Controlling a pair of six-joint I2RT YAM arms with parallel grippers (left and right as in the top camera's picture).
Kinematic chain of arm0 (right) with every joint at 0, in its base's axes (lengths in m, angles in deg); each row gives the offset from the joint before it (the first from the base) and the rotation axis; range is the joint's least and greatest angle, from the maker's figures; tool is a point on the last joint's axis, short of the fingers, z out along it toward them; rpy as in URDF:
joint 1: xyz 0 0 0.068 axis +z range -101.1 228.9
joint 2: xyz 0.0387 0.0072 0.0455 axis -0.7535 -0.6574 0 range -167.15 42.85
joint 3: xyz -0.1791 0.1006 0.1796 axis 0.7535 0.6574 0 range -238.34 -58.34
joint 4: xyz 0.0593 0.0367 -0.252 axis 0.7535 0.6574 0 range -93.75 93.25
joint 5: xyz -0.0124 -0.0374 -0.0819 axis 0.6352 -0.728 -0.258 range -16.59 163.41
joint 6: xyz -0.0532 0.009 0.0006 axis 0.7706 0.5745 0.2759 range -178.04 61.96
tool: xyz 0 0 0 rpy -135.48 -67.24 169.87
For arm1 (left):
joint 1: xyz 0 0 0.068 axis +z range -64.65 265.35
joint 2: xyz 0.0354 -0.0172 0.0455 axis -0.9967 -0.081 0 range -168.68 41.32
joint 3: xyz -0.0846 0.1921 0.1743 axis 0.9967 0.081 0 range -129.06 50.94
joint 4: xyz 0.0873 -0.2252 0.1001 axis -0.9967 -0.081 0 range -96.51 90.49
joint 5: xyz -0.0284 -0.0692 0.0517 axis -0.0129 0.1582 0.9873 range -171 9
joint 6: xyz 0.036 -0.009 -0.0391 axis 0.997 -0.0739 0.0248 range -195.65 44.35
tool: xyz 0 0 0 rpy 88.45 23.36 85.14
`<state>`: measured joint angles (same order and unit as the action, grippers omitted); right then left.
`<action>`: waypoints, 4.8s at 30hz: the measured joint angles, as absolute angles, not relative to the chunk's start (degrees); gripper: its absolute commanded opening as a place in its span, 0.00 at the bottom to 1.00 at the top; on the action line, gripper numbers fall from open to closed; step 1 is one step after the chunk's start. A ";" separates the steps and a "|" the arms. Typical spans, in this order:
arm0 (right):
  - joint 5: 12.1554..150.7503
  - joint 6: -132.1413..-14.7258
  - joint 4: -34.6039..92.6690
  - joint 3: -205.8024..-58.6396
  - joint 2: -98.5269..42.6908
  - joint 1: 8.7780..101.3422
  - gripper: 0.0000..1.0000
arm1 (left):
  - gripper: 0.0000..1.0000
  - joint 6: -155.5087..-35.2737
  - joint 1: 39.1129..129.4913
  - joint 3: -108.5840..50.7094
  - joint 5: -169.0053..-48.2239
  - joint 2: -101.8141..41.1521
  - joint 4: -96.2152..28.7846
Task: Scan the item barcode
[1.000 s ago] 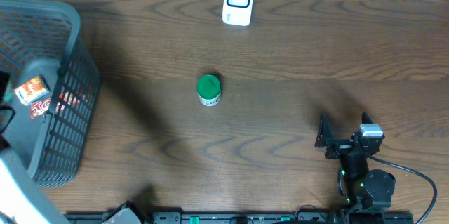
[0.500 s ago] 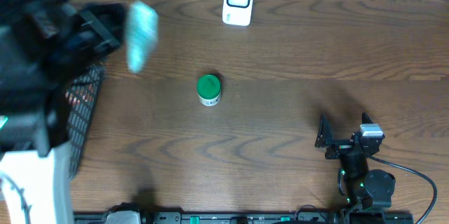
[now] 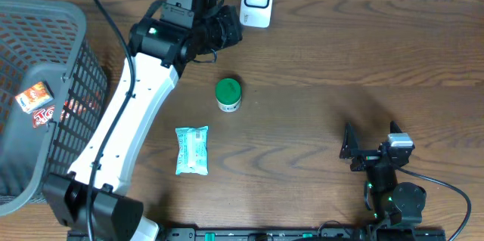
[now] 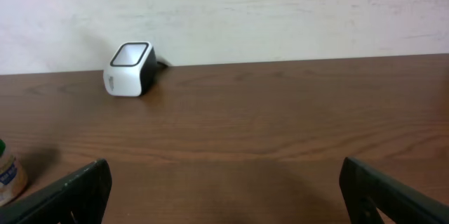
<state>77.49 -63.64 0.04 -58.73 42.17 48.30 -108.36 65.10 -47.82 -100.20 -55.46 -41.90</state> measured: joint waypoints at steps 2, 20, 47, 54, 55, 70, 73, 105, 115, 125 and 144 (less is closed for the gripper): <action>77.46 -63.64 0.04 -58.73 42.17 48.30 0.99 | 0.07 -107.36 65.12 -47.82 -97.55 -55.28 -43.15; 77.49 -63.64 0.04 -58.73 42.17 48.30 0.99 | 0.08 -102.18 65.21 -47.80 -72.59 -54.89 -71.41; 77.46 -63.64 0.02 -58.73 42.14 48.30 0.99 | 0.99 -100.67 60.71 -11.41 -74.93 -52.37 -58.95; 77.46 -63.64 0.04 -58.73 42.14 48.30 0.99 | 0.98 -101.13 60.71 0.15 -77.93 -52.31 -45.00; 77.46 -63.64 0.04 -58.73 42.14 48.30 0.99 | 0.98 -101.13 60.71 1.36 -78.85 -52.20 -42.64; 77.49 -63.64 0.04 -58.73 42.14 48.30 0.99 | 0.45 -106.40 60.75 5.90 -83.65 -50.41 -37.40; 77.46 -63.64 0.04 -58.73 42.14 48.30 0.99 | 0.46 -106.81 60.75 5.88 -83.22 -48.81 -39.39; 77.46 -63.64 0.04 -58.73 42.17 48.30 0.99 | 0.93 -102.20 45.39 -6.56 -89.77 -59.81 -12.00; 77.44 -63.64 0.02 -58.73 42.19 48.34 0.99 | 0.98 -91.53 67.29 -52.61 -70.89 -31.76 -58.18; 77.44 -63.64 0.04 -58.73 42.17 48.38 0.99 | 0.98 -101.81 107.46 -53.55 -65.82 -38.67 -67.21; 77.44 -63.64 0.04 -58.73 42.17 48.38 0.99 | 0.98 -129.80 116.11 -52.83 -65.84 -71.83 -67.36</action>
